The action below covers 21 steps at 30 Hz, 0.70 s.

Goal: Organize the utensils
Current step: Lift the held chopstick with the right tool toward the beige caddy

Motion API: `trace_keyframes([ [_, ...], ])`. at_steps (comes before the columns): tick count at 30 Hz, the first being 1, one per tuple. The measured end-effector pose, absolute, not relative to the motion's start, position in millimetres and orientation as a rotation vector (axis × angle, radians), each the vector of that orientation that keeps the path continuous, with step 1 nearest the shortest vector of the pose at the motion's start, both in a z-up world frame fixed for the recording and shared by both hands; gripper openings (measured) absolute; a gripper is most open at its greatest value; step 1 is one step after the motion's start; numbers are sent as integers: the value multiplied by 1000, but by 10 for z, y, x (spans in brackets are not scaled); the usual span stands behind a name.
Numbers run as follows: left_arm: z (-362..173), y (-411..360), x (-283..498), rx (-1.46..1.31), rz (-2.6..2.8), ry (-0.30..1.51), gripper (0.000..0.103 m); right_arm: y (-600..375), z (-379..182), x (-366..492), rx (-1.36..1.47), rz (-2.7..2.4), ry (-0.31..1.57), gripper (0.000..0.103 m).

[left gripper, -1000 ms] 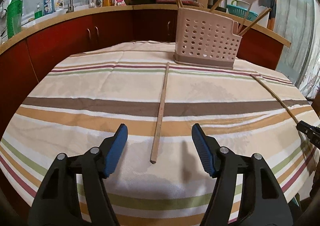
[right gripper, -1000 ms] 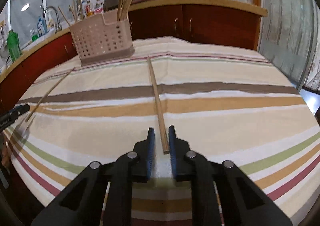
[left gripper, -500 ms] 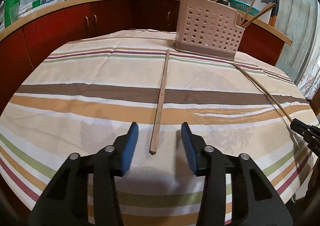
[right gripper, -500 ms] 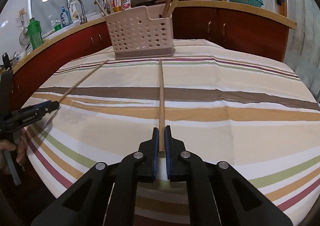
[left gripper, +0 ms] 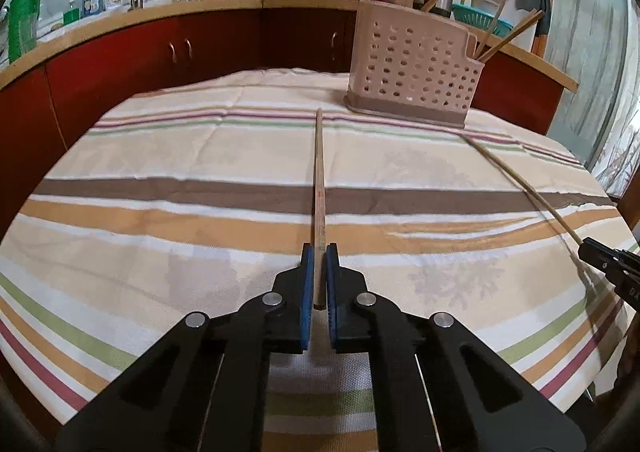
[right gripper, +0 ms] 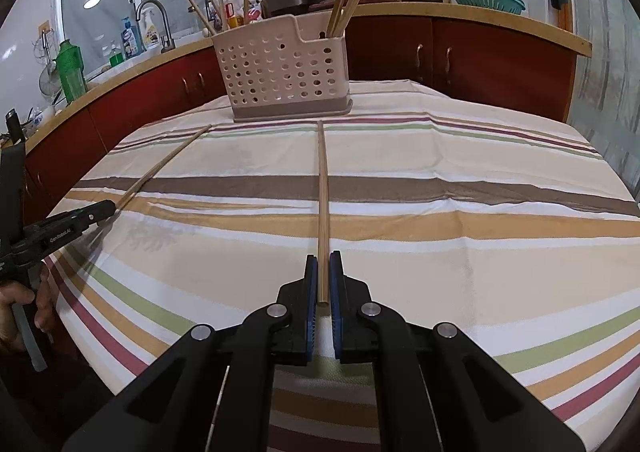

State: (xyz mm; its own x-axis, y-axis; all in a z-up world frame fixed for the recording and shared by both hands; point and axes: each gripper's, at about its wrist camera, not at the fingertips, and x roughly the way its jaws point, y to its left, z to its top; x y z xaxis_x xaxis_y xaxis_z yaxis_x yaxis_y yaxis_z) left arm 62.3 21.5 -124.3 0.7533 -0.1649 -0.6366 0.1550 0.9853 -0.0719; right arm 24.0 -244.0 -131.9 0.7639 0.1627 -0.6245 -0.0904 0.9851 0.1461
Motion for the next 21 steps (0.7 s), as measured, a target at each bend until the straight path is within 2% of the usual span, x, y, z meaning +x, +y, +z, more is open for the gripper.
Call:
trace_keyframes([
  [21, -347, 205, 194, -15, -205, 446, 7, -2491, -606, -32, 113, 125, 481, 7],
])
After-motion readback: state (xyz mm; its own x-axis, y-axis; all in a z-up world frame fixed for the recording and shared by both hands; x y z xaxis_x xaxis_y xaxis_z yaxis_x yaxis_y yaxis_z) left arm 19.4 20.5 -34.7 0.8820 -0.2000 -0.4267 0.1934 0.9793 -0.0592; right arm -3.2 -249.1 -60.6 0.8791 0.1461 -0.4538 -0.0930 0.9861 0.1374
